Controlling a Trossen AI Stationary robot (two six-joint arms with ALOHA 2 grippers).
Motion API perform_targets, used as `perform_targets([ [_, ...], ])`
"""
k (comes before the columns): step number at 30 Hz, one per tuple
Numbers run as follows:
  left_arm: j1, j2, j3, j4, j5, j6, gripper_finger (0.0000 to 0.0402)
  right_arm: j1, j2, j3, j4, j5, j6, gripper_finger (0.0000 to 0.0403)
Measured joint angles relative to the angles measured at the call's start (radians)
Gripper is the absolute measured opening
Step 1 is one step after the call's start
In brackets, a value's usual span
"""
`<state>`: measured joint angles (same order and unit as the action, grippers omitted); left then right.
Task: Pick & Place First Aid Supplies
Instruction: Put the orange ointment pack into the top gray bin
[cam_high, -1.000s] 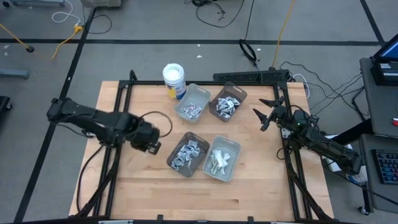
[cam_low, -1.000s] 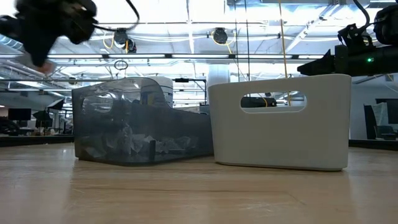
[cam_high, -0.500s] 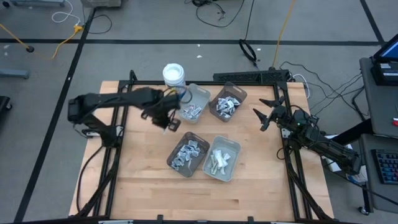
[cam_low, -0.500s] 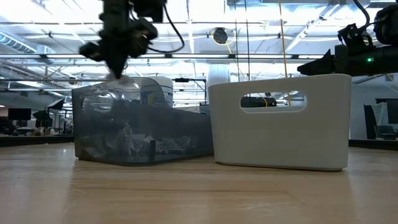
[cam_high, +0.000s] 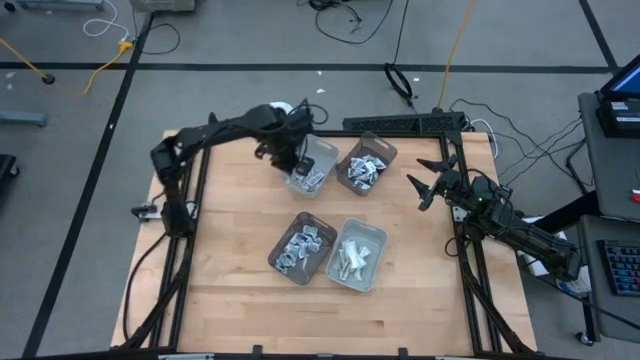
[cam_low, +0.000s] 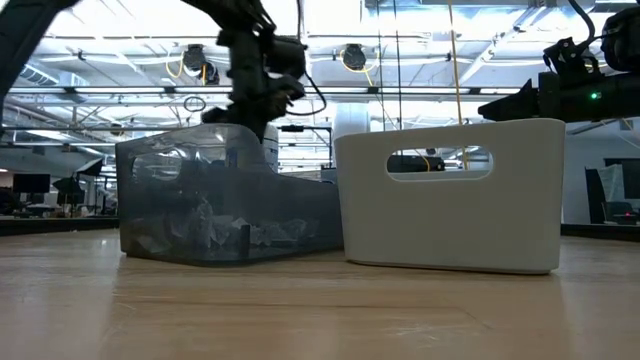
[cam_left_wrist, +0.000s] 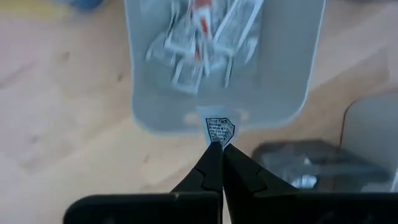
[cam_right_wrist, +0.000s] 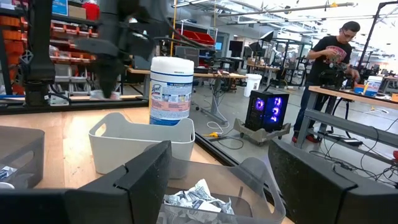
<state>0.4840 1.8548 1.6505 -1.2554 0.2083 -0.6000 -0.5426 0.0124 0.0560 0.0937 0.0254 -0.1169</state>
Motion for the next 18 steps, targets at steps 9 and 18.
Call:
perform_targets([
  [9,0.049,0.202,0.185,0.029,0.004,0.075,0.0000,0.000,0.000,0.000,0.000,0.000,0.000,0.0263],
  [18,0.045,0.309,0.188,0.106,-0.008,0.101,0.0000,0.000,0.000,0.000,0.000,0.000,0.000,0.0263],
])
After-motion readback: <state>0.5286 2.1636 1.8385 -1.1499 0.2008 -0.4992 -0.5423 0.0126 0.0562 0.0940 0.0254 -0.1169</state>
